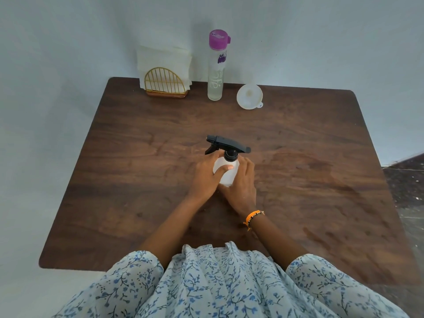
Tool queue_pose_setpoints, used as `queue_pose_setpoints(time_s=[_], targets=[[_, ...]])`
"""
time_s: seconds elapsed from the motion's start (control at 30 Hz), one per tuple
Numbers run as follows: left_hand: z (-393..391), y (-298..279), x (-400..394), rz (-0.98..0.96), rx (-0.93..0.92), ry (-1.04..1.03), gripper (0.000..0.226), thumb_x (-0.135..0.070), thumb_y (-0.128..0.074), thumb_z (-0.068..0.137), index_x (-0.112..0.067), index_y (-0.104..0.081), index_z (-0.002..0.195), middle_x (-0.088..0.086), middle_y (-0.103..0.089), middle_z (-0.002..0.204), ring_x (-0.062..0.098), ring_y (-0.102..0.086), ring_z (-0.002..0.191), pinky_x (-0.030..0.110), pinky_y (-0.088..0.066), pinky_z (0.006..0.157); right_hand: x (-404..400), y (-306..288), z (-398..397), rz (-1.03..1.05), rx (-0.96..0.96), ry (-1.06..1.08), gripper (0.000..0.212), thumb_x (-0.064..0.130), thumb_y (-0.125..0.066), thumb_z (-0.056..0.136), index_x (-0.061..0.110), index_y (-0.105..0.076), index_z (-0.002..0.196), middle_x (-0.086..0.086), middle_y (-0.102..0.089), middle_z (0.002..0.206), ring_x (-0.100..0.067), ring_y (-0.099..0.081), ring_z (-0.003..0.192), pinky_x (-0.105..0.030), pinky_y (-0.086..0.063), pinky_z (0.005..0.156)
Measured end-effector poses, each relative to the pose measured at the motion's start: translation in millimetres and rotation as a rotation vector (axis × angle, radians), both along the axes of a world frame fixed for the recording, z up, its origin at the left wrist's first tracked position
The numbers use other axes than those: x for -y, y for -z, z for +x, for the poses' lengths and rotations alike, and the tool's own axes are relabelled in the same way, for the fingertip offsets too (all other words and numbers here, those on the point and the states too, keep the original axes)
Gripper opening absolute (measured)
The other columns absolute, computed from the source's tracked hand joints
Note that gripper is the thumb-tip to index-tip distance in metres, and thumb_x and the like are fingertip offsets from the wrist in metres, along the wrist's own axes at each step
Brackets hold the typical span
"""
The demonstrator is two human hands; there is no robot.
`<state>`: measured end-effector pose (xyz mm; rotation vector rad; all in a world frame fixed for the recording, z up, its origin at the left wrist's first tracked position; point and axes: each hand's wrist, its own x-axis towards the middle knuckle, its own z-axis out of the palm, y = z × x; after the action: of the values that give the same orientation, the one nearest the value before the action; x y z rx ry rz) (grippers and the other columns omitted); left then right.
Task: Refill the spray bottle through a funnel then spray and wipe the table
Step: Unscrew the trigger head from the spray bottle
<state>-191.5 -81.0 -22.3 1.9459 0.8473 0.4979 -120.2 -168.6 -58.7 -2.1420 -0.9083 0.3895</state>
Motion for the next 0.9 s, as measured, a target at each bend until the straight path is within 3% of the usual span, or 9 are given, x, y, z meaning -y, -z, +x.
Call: queue_pose_setpoints(time_s=[0.07, 0.17, 0.2, 0.33, 0.5, 0.6, 0.7, 0.77, 0.9], targets=[[0, 2, 0, 0.009, 0.016, 0.001, 0.032, -0.024, -0.064, 0.086, -0.011, -0.058, 0.115, 0.003, -0.063, 0.115, 0.016, -0.057, 0.105, 0.022, -0.044, 0.086, 0, -5, 6, -0.002, -0.038, -0.076, 0.087, 0.036, -0.077, 0.068, 0.012, -0.032, 0.138, -0.007, -0.035, 0.134, -0.017, -0.033, 0.124, -0.031, -0.045, 0.086], [-1, 2, -2, 0.024, 0.075, 0.013, 0.027, -0.022, -0.065, 0.085, -0.014, -0.06, 0.11, -0.006, -0.063, 0.107, 0.01, -0.057, 0.098, 0.011, -0.041, 0.08, 6, -18, 21, 0.006, -0.052, -0.209, 0.07, 0.025, -0.063, 0.066, 0.005, -0.039, 0.129, -0.009, -0.038, 0.128, -0.022, -0.03, 0.123, -0.041, -0.036, 0.102], [-1, 2, -3, 0.035, 0.087, 0.019, 0.025, -0.021, -0.065, 0.085, -0.016, -0.06, 0.109, -0.009, -0.062, 0.104, 0.007, -0.057, 0.095, 0.008, -0.04, 0.078, 9, -23, 24, 0.037, -0.082, -0.185, 0.064, 0.021, -0.059, 0.064, 0.007, -0.041, 0.124, -0.006, -0.037, 0.124, -0.022, -0.032, 0.121, -0.039, -0.037, 0.101], [-2, 4, -2, 0.065, 0.115, 0.039, 0.024, -0.02, -0.062, 0.087, -0.017, -0.06, 0.111, -0.013, -0.06, 0.104, -0.001, -0.054, 0.092, 0.005, -0.039, 0.078, 10, -44, 22, 0.304, -0.318, 0.0, 0.053, 0.011, -0.058, 0.07, 0.02, -0.035, 0.117, 0.007, -0.037, 0.118, -0.005, -0.042, 0.113, -0.01, -0.041, 0.087], [-3, 8, -3, 0.116, 0.113, 0.042, 0.024, -0.018, -0.055, 0.091, -0.011, -0.06, 0.114, 0.001, -0.065, 0.112, 0.015, -0.06, 0.102, 0.028, -0.047, 0.086, -7, -52, 17, 0.349, -0.311, 0.07, 0.049, 0.02, -0.079, 0.072, 0.027, -0.045, 0.106, 0.013, -0.049, 0.109, -0.017, -0.047, 0.111, -0.018, -0.041, 0.09], [-3, 6, -2, 0.125, 0.126, 0.046, 0.024, -0.015, -0.054, 0.091, -0.013, -0.061, 0.114, -0.002, -0.065, 0.111, 0.012, -0.06, 0.102, 0.025, -0.046, 0.088, -14, -50, 11, 0.346, -0.288, 0.111, 0.048, 0.025, -0.082, 0.066, 0.027, -0.048, 0.1, 0.013, -0.054, 0.101, -0.015, -0.05, 0.103, -0.003, -0.036, 0.078], [-3, 6, -2, 0.129, 0.128, 0.05, 0.025, -0.008, -0.054, 0.09, -0.013, -0.061, 0.113, -0.004, -0.064, 0.11, 0.015, -0.06, 0.103, 0.021, -0.045, 0.087, -17, -49, 10, 0.362, -0.255, 0.165, 0.045, 0.029, -0.082, 0.065, 0.029, -0.049, 0.095, 0.013, -0.057, 0.097, -0.014, -0.051, 0.098, 0.0, -0.034, 0.074], [-2, 6, -2, 0.127, 0.111, 0.049, 0.026, -0.006, -0.054, 0.09, -0.01, -0.06, 0.115, 0.003, -0.066, 0.112, 0.018, -0.06, 0.104, 0.027, -0.046, 0.089, -17, -50, 8, 0.372, -0.22, 0.186, 0.044, 0.031, -0.082, 0.066, 0.033, -0.05, 0.096, 0.022, -0.054, 0.094, -0.012, -0.051, 0.099, -0.005, -0.036, 0.079], [-1, 6, 1, 0.111, 0.084, 0.058, 0.031, -0.003, -0.051, 0.091, -0.01, -0.056, 0.12, 0.006, -0.063, 0.118, 0.021, -0.057, 0.11, 0.028, -0.041, 0.096, -15, -51, 3, 0.397, -0.186, 0.213, 0.04, 0.031, -0.079, 0.069, 0.037, -0.051, 0.096, 0.026, -0.054, 0.093, -0.013, -0.054, 0.101, -0.033, -0.047, 0.089]])
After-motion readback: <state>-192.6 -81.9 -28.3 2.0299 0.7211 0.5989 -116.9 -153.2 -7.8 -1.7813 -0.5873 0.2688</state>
